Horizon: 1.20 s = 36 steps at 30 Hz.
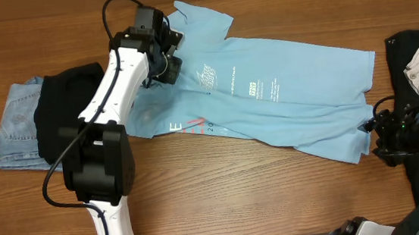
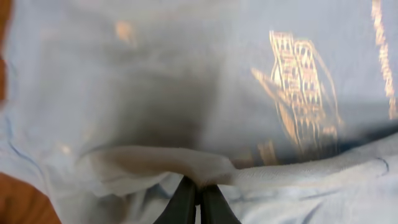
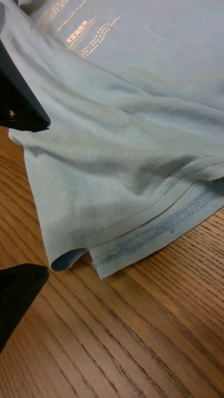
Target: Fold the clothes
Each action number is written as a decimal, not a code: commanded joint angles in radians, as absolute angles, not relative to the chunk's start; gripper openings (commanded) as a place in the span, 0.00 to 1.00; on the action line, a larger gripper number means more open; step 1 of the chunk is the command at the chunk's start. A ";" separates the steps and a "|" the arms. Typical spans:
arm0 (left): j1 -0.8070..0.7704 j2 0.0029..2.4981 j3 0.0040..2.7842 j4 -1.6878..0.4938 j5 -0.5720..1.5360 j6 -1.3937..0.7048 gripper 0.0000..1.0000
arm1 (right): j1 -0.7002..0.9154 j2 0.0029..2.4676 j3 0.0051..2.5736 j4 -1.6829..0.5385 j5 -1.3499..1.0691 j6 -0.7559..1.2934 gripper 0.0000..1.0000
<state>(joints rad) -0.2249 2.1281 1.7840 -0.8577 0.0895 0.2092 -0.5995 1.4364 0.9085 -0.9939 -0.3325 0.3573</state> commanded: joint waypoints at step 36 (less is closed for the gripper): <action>-0.231 2.134 1.852 -0.940 0.222 0.270 0.73 | -0.455 1.595 0.822 -0.564 -0.333 0.311 0.41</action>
